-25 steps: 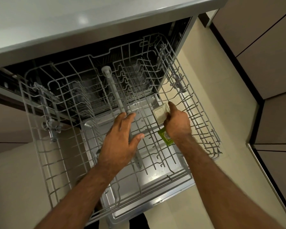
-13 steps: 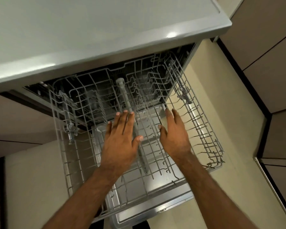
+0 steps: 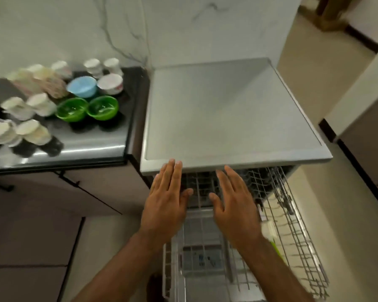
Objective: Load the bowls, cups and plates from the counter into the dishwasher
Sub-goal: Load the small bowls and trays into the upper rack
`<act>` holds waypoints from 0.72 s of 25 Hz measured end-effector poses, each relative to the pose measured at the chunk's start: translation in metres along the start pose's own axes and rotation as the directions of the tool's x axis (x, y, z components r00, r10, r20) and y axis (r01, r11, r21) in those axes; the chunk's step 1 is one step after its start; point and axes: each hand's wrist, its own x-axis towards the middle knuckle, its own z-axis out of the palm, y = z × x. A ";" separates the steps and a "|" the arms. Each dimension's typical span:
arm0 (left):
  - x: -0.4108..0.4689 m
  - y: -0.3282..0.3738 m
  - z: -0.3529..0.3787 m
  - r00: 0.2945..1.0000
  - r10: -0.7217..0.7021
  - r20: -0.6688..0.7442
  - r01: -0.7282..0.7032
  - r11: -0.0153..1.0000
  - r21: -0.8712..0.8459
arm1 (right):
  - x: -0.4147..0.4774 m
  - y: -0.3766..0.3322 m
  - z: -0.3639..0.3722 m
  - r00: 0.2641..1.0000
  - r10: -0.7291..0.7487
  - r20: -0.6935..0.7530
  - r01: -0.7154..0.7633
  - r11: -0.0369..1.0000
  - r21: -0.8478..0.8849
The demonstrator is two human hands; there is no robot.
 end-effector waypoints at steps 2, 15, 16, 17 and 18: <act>0.007 -0.011 -0.031 0.999 -0.022 -0.050 0.022 1.000 -0.003 | 0.013 -0.030 -0.010 0.998 -0.057 0.004 0.057 0.998 0.007; 0.097 -0.181 -0.137 0.977 -0.168 -0.128 0.179 0.980 0.086 | 0.150 -0.210 0.075 0.961 -0.257 0.107 0.258 0.966 0.000; 0.106 -0.200 -0.141 0.974 -0.192 -0.121 0.205 0.974 0.100 | 0.165 -0.224 0.087 0.957 -0.262 0.126 0.264 0.965 -0.001; 0.115 -0.219 -0.146 0.970 -0.216 -0.109 0.228 0.967 0.115 | 0.182 -0.237 0.099 0.953 -0.266 0.146 0.270 0.963 -0.009; 0.125 -0.240 -0.150 0.966 -0.241 -0.098 0.253 0.959 0.129 | 0.200 -0.250 0.111 0.948 -0.273 0.166 0.280 0.960 -0.023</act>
